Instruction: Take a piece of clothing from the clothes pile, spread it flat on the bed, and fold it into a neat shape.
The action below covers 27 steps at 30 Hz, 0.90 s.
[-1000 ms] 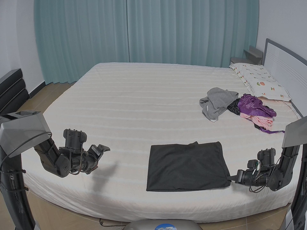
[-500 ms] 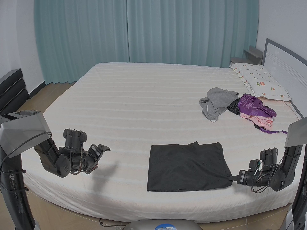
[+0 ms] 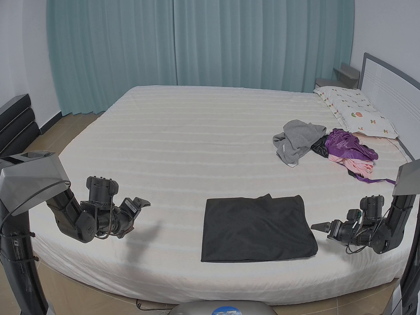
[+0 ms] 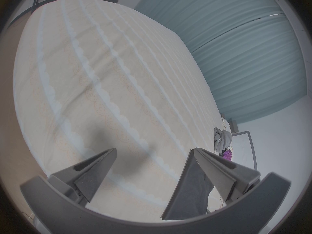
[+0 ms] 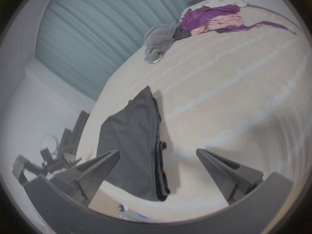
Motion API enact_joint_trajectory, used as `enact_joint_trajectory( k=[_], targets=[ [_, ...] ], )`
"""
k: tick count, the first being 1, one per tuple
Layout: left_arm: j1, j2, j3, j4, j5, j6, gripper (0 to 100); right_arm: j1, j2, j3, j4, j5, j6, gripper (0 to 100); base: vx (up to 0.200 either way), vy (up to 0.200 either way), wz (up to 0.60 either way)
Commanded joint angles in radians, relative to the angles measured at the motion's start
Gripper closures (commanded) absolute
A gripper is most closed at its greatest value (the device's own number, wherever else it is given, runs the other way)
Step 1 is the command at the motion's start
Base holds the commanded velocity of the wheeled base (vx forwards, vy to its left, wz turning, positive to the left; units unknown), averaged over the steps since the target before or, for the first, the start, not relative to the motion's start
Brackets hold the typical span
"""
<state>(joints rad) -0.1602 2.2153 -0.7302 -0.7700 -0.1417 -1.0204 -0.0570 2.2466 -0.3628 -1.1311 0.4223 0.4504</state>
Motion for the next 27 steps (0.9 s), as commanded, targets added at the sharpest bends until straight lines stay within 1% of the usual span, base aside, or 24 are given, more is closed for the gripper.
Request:
enact_joint_trajectory(
  k=[1,3,4,6,8,23,27],
  targets=[
    [-0.005,-0.011,0.014,0.003,0.001,-0.003,0,-0.037,0.005,-0.076,0.007,0.001,0.085,0,0.000,0.000,0.00],
    [-0.030,-0.013,0.028,0.001,0.001,-0.003,0,-0.038,0.007,-0.096,0.007,0.001,0.131,0,0.000,-0.100,0.00],
    [-0.030,-0.013,0.028,0.001,0.001,-0.003,0,-0.038,0.007,-0.096,0.007,0.001,0.131,0,0.000,-0.200,0.00],
    [-0.050,-0.016,0.035,0.001,0.002,-0.003,0,-0.041,0.008,-0.120,0.007,0.003,0.194,0,0.000,-0.200,0.00],
    [-0.055,-0.019,0.040,0.001,0.002,-0.003,0,-0.043,0.022,-0.130,0.001,0.001,0.214,0,0.000,-0.200,0.00],
    [-0.067,-0.026,0.048,0.006,0.002,-0.004,0,-0.050,0.071,-0.151,-0.003,0.003,0.220,0,0.000,-0.200,0.00],
    [-0.067,-0.023,0.045,-0.002,0.002,0.002,0,-0.049,0.077,-0.151,-0.007,0.004,0.220,0,0.000,0.000,0.00]
  ],
)
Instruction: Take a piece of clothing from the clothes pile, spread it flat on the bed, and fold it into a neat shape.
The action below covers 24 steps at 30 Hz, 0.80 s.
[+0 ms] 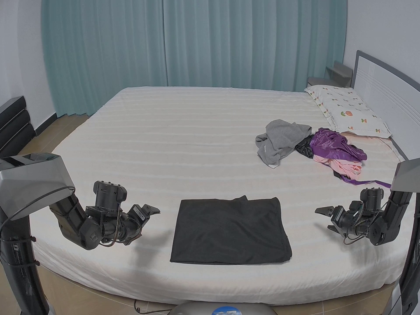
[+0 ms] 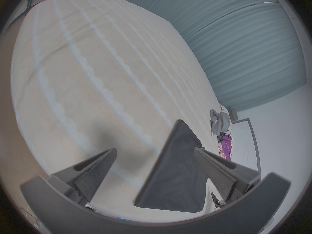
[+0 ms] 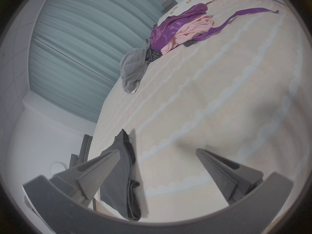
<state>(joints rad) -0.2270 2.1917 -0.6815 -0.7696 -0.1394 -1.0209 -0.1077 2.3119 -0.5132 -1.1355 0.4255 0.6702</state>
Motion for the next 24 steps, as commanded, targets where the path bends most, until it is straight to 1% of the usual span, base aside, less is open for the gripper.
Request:
enact_joint_trajectory(
  k=[1,4,6,7,8,11,12,13,16,17,18,19,24],
  targets=[
    [0.000,0.002,-0.007,-0.002,0.000,0.002,0,0.002,0.015,-0.001,-0.004,0.004,0.000,0,0.000,0.000,0.00],
    [-0.018,0.011,-0.013,-0.007,0.000,0.010,0,0.003,0.021,0.005,-0.018,0.004,-0.006,0,0.000,0.000,0.00],
    [-0.023,0.011,-0.016,-0.028,-0.002,0.039,0,0.005,0.024,0.013,-0.036,0.006,-0.009,0,0.000,0.000,0.00],
    [-0.023,0.011,-0.016,-0.028,-0.002,0.039,0,0.005,0.024,0.013,-0.036,0.006,-0.009,0,0.000,0.000,0.00],
    [-0.023,0.017,-0.020,-0.043,-0.005,0.065,0,0.005,0.034,0.016,-0.052,0.006,-0.008,0,0.000,0.000,0.00],
    [-0.040,0.054,-0.036,-0.047,0.003,0.088,0,0.005,0.041,0.013,-0.066,0.006,-0.008,0,0.000,0.000,0.00],
    [-0.051,0.077,-0.050,-0.047,0.017,0.107,0,0.006,0.046,0.012,-0.067,0.006,-0.006,0,0.000,0.000,0.00],
    [-0.052,0.106,-0.067,-0.051,0.046,0.148,0,0.006,0.046,0.013,-0.069,0.004,-0.008,0,0.000,0.000,0.00],
    [-0.057,0.160,-0.096,-0.079,0.086,0.252,0,0.006,0.049,0.018,-0.086,0.006,-0.009,0,0.000,0.000,0.00],
    [-0.057,0.160,-0.096,-0.079,0.086,0.252,0,0.006,0.049,0.018,-0.086,0.006,-0.009,0,0.000,0.000,0.00],
    [-0.064,0.177,-0.105,-0.111,0.086,0.278,0,0.006,0.050,0.025,-0.098,0.009,-0.009,0,0.000,0.000,0.00],
    [-0.071,0.180,-0.105,-0.119,0.083,0.283,0,0.006,0.052,0.025,-0.102,0.012,-0.009,0,0.000,0.000,0.00],
    [-0.089,0.203,-0.121,-0.137,0.061,0.321,0,0.006,0.066,0.032,-0.138,0.021,-0.009,0,0.000,0.000,0.00]
  ],
)
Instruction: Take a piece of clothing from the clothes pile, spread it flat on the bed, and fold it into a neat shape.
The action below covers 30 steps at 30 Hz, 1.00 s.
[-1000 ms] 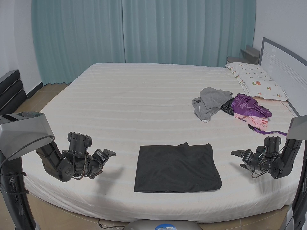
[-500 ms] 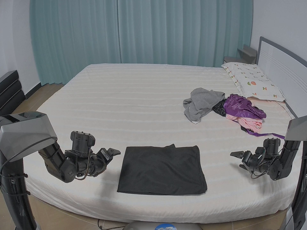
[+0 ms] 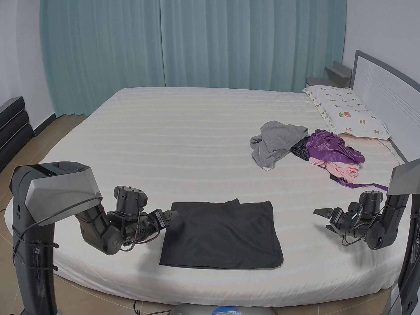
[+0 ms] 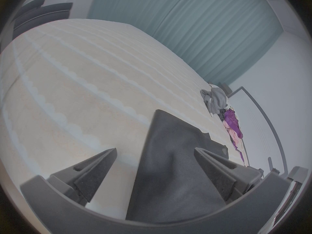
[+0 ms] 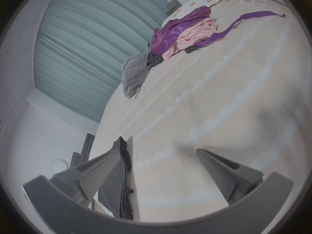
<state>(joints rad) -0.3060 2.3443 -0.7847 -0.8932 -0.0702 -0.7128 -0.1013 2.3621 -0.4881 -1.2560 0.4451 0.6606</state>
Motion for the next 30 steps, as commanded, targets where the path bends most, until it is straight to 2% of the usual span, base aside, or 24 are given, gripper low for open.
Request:
enact_joint_trajectory(
  k=[1,5,12,24,25,30],
  targets=[
    [-0.012,0.055,-0.019,-0.023,-0.008,0.018,0,0.000,0.019,0.008,-0.028,0.001,0.001,0,0.000,0.000,0.00],
    [-0.039,0.087,-0.031,-0.053,-0.006,0.045,0,0.002,0.029,0.008,-0.045,0.000,0.002,0,0.000,0.000,0.00],
    [-0.064,0.102,-0.059,-0.056,0.003,0.038,0,0.002,0.031,0.008,-0.045,0.001,0.002,0,0.000,0.000,0.00],
    [-0.071,0.118,-0.070,-0.053,0.018,0.045,0,0.003,0.034,0.003,-0.048,0.001,0.002,0,0.000,0.000,0.00],
    [-0.071,0.118,-0.070,-0.053,0.018,0.045,100,0.003,0.034,0.003,-0.048,0.001,0.002,0,0.000,0.000,0.00],
    [-0.085,0.145,-0.102,-0.049,0.093,0.047,100,0.003,0.034,0.003,-0.049,0.001,0.002,0,0.000,0.000,0.00]
  ],
)
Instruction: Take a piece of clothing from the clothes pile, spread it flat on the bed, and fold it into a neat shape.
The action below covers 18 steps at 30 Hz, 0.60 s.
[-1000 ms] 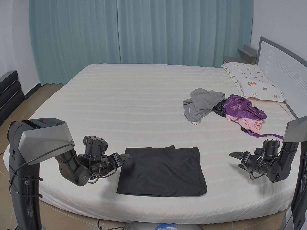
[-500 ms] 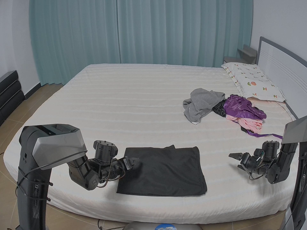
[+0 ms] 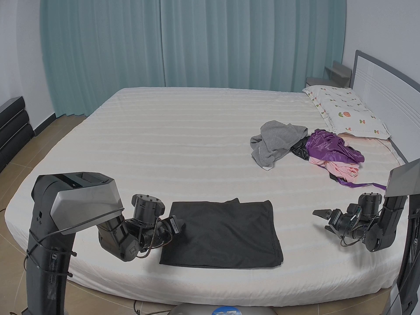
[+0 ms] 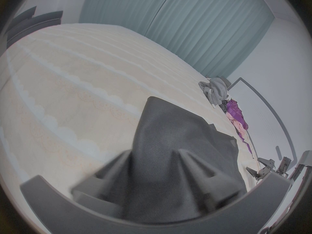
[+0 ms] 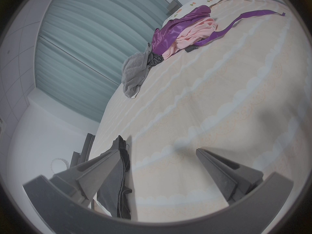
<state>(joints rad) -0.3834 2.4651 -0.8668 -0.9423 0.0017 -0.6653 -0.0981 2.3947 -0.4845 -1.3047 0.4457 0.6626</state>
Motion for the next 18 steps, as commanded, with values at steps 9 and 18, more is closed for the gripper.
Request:
enact_joint_trajectory(
  k=[9,18],
  targets=[
    [-0.009,0.020,-0.014,0.002,0.029,-0.008,100,0.000,0.001,0.001,-0.001,0.001,0.002,0,0.000,0.000,0.00],
    [-0.008,0.000,0.006,0.000,0.032,-0.056,100,0.000,0.000,0.000,-0.001,0.002,0.008,0,0.000,0.000,0.00]
  ],
)
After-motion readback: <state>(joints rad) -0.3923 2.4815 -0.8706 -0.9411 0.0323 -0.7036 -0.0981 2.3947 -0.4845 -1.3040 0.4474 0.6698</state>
